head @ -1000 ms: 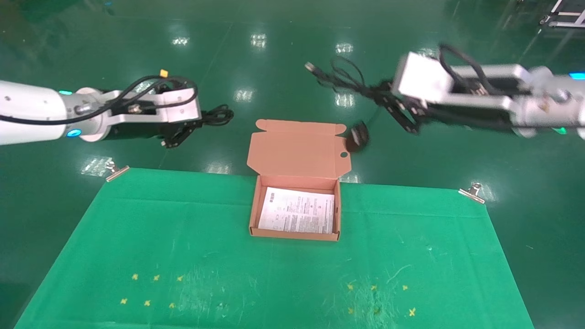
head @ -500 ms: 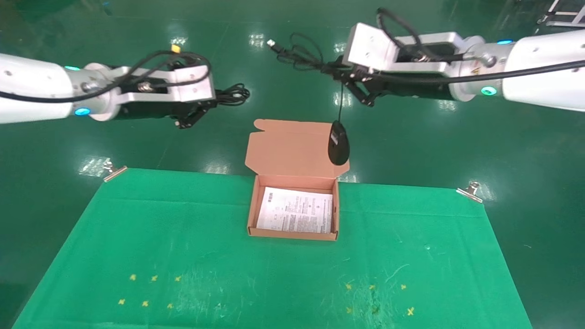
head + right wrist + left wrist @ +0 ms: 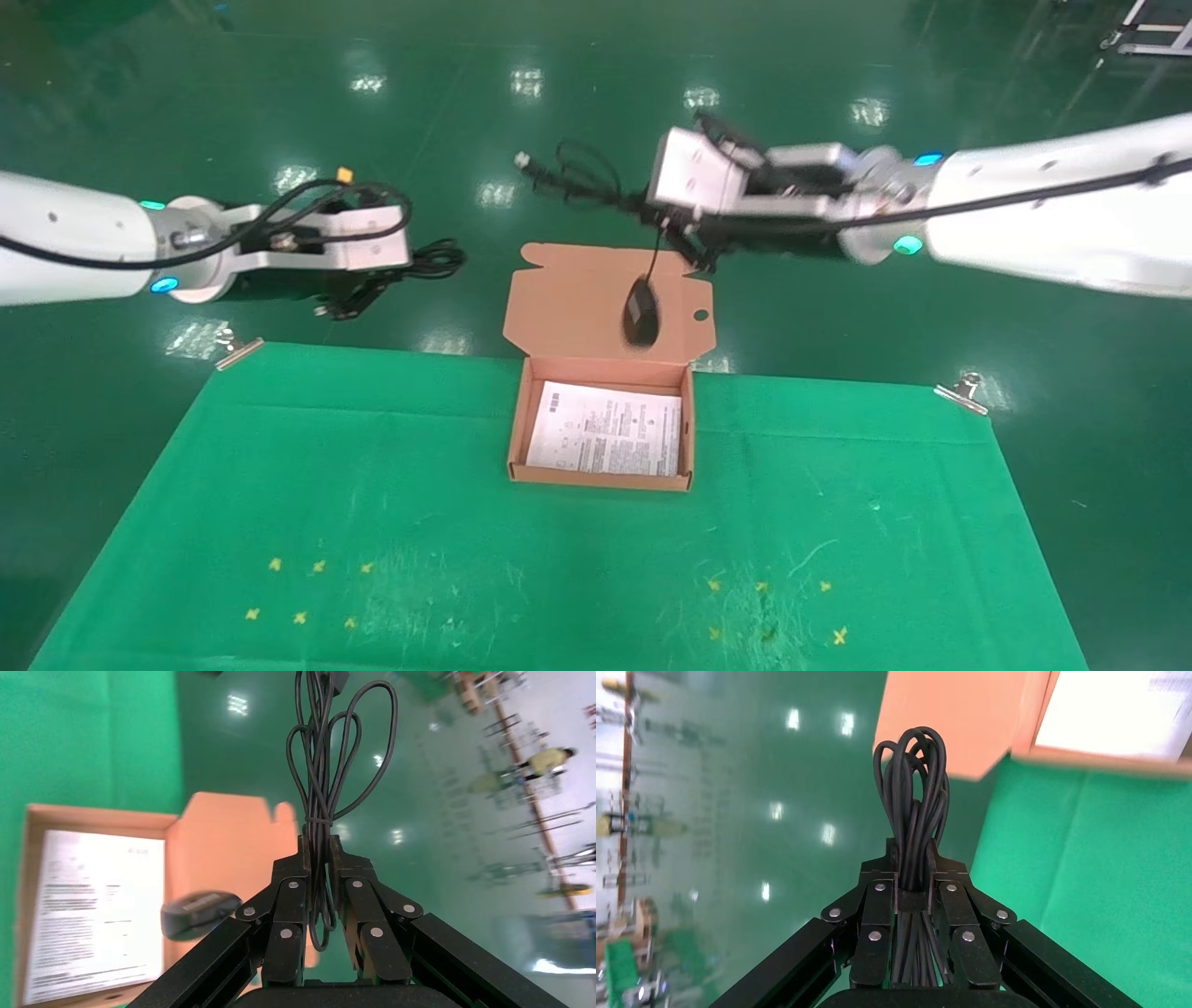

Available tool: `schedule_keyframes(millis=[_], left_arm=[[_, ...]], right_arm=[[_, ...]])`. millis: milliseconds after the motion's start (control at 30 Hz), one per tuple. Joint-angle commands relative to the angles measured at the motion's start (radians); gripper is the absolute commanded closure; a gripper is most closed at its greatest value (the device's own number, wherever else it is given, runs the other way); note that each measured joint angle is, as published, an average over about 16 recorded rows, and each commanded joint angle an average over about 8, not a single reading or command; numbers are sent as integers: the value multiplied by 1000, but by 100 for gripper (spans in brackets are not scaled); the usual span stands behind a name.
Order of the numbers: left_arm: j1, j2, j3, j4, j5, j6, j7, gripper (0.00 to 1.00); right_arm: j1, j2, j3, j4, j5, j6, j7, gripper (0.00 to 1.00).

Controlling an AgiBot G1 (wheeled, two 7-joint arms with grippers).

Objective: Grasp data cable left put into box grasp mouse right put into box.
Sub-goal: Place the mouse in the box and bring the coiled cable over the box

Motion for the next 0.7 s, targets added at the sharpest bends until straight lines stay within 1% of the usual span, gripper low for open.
schedule_keyframes(millis=[33,300,533,700], left_arm=[[5,-2,10,7,31,-6,-17,100],[24,-35,41,-11,134,33,-100,100],[31,-48,47,-39,161,54,-135,100],[34,-50,47,-51,166,57,-146,100]], right_arm=[[-5,-18,-4,-36,5,3,-23,100],[-40,-99,-12,-169,37,10,-121,100],[-49,-172,-13,-286,70,31,-193,100],[-59,-195,-27,-371,103,71,-211,100]])
